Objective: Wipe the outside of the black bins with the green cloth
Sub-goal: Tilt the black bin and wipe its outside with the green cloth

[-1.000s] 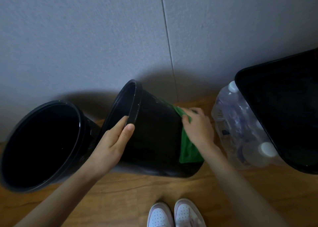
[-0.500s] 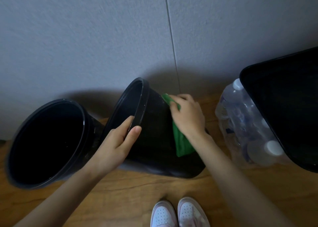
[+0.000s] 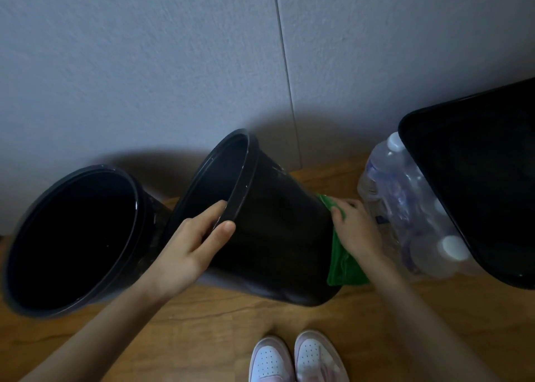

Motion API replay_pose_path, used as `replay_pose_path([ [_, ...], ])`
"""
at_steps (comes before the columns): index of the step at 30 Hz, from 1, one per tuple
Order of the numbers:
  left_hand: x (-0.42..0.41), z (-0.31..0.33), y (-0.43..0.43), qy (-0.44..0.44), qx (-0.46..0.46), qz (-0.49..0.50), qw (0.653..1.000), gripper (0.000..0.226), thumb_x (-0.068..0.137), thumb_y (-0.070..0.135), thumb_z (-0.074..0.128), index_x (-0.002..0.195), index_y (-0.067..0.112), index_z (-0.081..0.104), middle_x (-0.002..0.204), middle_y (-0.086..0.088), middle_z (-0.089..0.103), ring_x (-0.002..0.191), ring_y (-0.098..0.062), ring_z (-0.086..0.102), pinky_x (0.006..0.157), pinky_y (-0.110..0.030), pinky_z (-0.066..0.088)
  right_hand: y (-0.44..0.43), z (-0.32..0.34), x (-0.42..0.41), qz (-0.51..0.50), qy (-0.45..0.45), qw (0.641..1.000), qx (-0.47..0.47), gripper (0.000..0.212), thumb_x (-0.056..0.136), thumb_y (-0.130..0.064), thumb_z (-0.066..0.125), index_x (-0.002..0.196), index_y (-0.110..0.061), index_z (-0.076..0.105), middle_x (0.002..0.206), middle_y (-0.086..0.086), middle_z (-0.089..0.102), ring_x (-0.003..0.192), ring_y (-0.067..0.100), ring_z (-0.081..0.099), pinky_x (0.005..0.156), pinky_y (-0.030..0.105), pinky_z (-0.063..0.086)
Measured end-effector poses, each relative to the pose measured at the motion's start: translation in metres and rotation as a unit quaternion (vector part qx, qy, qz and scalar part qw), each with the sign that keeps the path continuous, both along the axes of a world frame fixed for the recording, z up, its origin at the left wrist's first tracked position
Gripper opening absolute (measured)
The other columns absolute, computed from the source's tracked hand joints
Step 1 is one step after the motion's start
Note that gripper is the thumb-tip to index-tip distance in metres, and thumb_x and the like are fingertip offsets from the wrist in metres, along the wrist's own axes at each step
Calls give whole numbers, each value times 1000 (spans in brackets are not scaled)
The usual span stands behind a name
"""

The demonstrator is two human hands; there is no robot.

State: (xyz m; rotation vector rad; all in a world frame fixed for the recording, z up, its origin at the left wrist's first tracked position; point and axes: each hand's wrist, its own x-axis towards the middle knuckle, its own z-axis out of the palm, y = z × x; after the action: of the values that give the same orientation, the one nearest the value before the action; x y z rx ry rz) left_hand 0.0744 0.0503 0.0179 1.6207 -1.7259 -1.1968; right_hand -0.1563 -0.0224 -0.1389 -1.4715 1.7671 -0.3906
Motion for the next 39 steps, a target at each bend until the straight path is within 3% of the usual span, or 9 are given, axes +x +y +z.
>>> replay_pose_path([
  [4,-5,11,0,48,55,12,997,32,73,44,50,101,47,63,103,0,70,97,-13,64,84,-24,52,13,-5,-3,-11,-15,999,-39,36,97,-27,37,130,-29,51,133,3,45,119,25,46,90,34,37],
  [6,-18,18,-16,35,103,40,993,38,70,27,56,105,39,65,101,3,70,112,-15,57,77,-10,47,14,-4,-1,-12,-27,998,-61,36,97,-25,39,131,-29,51,132,3,46,118,23,45,89,32,36],
  [9,-10,31,-17,129,185,133,965,38,96,8,42,132,-4,42,136,-22,49,132,-35,38,94,-25,34,17,0,2,5,-27,997,-78,37,97,-26,40,132,-29,50,133,0,45,119,22,44,90,32,37],
  [12,-26,34,-36,101,281,124,946,45,89,45,51,110,8,65,106,-16,71,97,-30,66,82,-37,52,23,0,4,19,-11,996,-90,37,97,-27,40,132,-31,49,134,-1,44,120,23,44,93,36,41],
  [14,-27,31,-50,86,290,190,934,37,89,46,51,95,13,69,92,-11,75,83,-26,69,81,-36,53,25,0,3,19,-17,995,-99,37,97,-26,40,132,-30,49,133,-1,45,119,23,45,95,38,41],
  [24,-34,30,-44,13,145,190,971,21,96,24,45,102,15,62,101,-7,69,100,-25,64,98,-45,47,19,27,13,6,-27,990,-138,39,94,-21,47,132,-29,49,137,-2,42,122,22,42,91,25,34],
  [32,-47,19,-38,-40,49,160,985,25,96,28,46,76,22,60,74,5,65,68,-4,61,61,-14,47,41,102,77,17,-112,949,-294,41,90,-27,48,130,-34,50,138,-8,42,123,13,38,82,5,26],
  [36,-45,16,-36,-2,44,191,981,28,96,30,44,74,24,59,63,11,65,59,2,59,56,-13,44,44,107,97,33,-108,951,-288,42,93,-37,38,134,-40,43,143,-8,34,124,16,34,80,18,39],
  [39,-38,14,-35,8,39,201,979,26,96,30,44,82,21,64,77,6,69,76,-6,65,71,-23,49,33,99,93,59,-88,958,-267,42,95,-36,40,136,-44,38,144,-9,30,123,15,32,74,22,42],
])
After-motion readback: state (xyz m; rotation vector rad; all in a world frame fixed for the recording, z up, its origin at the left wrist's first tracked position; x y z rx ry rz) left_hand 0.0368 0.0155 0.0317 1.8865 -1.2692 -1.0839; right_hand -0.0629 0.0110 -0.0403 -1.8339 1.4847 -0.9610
